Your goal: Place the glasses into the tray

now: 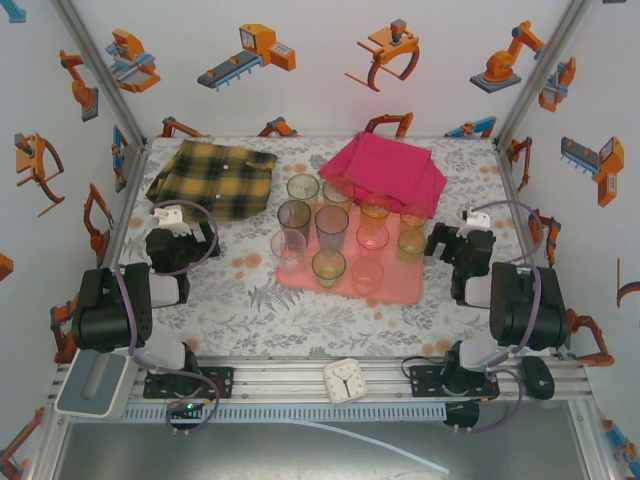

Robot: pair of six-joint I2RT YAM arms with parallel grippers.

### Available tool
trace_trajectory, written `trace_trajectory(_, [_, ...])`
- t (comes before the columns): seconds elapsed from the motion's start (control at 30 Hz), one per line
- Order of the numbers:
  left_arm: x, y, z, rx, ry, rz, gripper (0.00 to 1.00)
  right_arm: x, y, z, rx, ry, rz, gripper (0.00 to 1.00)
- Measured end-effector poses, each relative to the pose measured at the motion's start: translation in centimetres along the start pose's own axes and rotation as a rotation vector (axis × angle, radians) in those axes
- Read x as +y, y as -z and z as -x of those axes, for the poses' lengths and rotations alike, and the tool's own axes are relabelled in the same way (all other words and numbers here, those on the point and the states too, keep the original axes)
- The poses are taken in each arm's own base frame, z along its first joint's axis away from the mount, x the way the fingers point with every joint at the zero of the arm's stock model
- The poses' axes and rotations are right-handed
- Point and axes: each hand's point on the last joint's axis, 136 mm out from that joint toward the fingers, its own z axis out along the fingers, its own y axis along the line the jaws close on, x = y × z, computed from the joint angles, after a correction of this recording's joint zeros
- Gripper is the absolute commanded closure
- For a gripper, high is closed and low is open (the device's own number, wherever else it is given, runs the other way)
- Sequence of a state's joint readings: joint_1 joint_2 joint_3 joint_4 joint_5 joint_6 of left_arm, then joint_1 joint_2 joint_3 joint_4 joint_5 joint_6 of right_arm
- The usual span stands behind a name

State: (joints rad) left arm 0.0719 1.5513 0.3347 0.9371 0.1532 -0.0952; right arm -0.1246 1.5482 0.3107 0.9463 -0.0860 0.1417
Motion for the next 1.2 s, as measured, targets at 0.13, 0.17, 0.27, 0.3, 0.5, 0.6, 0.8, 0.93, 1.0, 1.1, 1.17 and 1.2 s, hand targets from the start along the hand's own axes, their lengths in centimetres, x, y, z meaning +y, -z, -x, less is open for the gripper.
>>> trace_trajectory(0.13, [-0.04, -0.15, -0.05, 0.010, -0.003, 0.002, 0.03, -0.23, 0.05, 0.47, -0.022, 0.002, -0.014, 0.01])
trace_trajectory(0.17, [-0.09, -0.21, -0.04, 0.012, -0.004, 0.003, 0.03, -0.27, 0.05, 0.54, -0.025, 0.002, -0.016, 0.01])
trace_trajectory(0.27, [-0.28, -0.39, 0.06, 0.016, -0.012, 0.005, 0.03, -0.35, 0.06, 0.70, -0.032, 0.002, -0.021, 0.01])
trace_trajectory(0.3, [-0.33, -0.44, 0.13, 0.016, -0.016, 0.007, 0.03, -0.36, 0.06, 0.71, -0.032, 0.002, -0.022, 0.01])
trace_trajectory(0.5, [-0.41, -0.66, 0.20, 0.024, -0.031, 0.018, 0.03, -0.38, 0.06, 0.75, -0.034, 0.002, -0.023, 0.01])
trace_trajectory(0.6, [-0.31, -0.69, 0.08, 0.030, -0.033, 0.026, 0.03, -0.30, 0.06, 0.75, -0.034, 0.003, -0.019, 0.01])
trace_trajectory(0.8, [-0.35, -0.70, -0.23, 0.043, -0.039, 0.033, 0.03, -0.06, -0.01, 0.71, -0.028, 0.003, -0.005, 0.01])
trace_trajectory(0.93, [-0.41, -0.72, -0.21, 0.042, -0.042, 0.035, 0.03, 0.07, -0.18, 0.83, -0.023, 0.003, 0.003, 0.01])
trace_trajectory(1.0, [-0.33, -0.72, -0.22, 0.043, -0.042, 0.039, 0.03, 0.07, -0.19, 0.72, -0.018, 0.003, 0.003, 0.01])
trace_trajectory(1.1, [-0.27, -0.72, -0.22, 0.043, -0.042, 0.042, 0.03, 0.10, -0.19, 0.62, -0.014, 0.003, 0.005, 0.01])
trace_trajectory(1.17, [-0.27, -0.72, -0.23, 0.043, -0.042, 0.043, 0.03, 0.10, -0.19, 0.62, -0.014, 0.003, 0.005, 0.01])
trace_trajectory(1.2, [-0.27, -0.72, -0.23, 0.043, -0.042, 0.043, 0.03, 0.10, -0.19, 0.62, -0.014, 0.003, 0.005, 0.01])
